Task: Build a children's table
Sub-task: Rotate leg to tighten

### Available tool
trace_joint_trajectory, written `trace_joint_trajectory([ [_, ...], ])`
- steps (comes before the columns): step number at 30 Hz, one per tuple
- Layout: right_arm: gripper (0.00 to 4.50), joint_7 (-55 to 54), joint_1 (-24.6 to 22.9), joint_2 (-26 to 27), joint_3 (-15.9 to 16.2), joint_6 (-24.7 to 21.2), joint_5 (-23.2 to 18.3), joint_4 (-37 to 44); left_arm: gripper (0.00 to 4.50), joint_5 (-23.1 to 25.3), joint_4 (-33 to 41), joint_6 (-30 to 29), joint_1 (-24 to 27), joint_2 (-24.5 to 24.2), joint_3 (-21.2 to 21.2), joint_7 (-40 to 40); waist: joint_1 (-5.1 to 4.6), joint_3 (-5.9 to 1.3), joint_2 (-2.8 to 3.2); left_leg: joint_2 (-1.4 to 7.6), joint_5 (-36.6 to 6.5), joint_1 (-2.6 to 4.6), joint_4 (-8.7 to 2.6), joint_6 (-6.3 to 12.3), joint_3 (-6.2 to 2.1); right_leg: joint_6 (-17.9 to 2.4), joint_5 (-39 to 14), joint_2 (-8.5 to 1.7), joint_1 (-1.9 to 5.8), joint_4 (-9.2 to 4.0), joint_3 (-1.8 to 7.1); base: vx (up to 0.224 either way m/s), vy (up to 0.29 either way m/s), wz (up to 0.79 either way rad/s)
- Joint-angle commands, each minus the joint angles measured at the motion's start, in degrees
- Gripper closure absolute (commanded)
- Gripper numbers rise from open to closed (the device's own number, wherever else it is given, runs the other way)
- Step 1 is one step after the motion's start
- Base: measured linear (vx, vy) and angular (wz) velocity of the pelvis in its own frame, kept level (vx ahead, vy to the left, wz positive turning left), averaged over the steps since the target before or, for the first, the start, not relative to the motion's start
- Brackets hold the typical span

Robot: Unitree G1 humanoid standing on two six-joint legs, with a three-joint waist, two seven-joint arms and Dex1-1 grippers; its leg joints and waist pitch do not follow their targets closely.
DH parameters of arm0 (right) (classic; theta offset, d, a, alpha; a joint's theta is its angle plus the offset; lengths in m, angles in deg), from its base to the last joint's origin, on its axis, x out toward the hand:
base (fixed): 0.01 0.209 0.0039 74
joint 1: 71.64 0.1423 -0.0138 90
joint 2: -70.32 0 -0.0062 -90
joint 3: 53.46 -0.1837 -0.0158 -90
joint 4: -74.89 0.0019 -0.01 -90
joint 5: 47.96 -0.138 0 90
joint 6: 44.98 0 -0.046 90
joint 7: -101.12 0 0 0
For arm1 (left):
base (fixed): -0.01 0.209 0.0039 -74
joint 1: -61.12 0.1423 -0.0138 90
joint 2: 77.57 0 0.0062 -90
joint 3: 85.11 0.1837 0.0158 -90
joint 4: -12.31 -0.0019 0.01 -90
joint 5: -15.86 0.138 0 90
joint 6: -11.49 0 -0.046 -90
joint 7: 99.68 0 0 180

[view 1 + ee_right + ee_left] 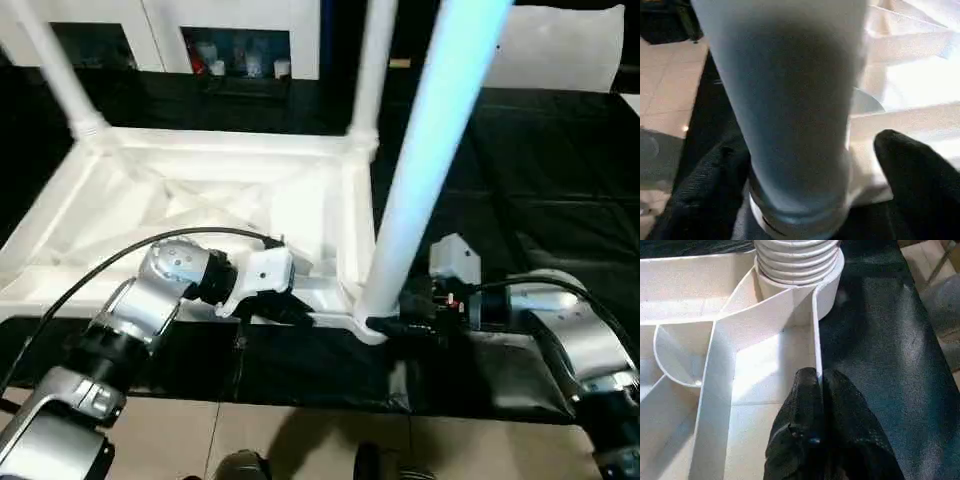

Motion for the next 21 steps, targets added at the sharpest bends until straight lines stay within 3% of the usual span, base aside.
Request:
trace_joint_trajectory([
  [1,0.75,1.94,1.16,-0.88,1.09,0.64,-0.25,-1.04,4.50,0.64,-0.18,2.21,-1.22,0.17,1.67,2.51,-0.13,-4.37,-0.23,1.91,-4.61,-0.22,-3.02,7.16,0.35,-12.04,-13.42,-4.39,4.19,-2.58,3.15,0.000,0.000,0.00],
  [6,1.18,3.62,2.11,-0.93,2.02,1.17,-0.28,-2.63,4.50,0.65,-1.52,3.28,-1.76,0.31,1.64,3.13,-0.08,-4.30,-0.32,1.81,-5.15,-0.28,-3.03,6.49,0.39,-10.90,-15.86,-4.37,4.23,-2.85,3.13,0.000,0.000,0.00],
  [17,1.83,5.34,2.00,-0.18,1.50,-0.80,-2.58,-3.40,4.50,0.47,-2.60,4.06,-1.83,0.54,1.69,3.55,0.07,-4.27,-0.35,1.83,-5.00,-0.25,-3.04,6.60,0.40,-10.85,-16.23,-4.29,4.15,-2.90,3.06,0.000,0.000,0.00],
  [21,1.86,4.87,0.54,0.93,0.68,-5.04,-5.86,-0.96,4.50,-0.06,-2.38,3.18,-1.40,1.15,0.87,2.08,0.22,-4.22,-0.29,1.90,-4.94,-0.26,-3.07,6.67,0.40,-10.79,-16.17,-4.24,4.10,-2.92,3.06,0.000,0.000,0.00],
])
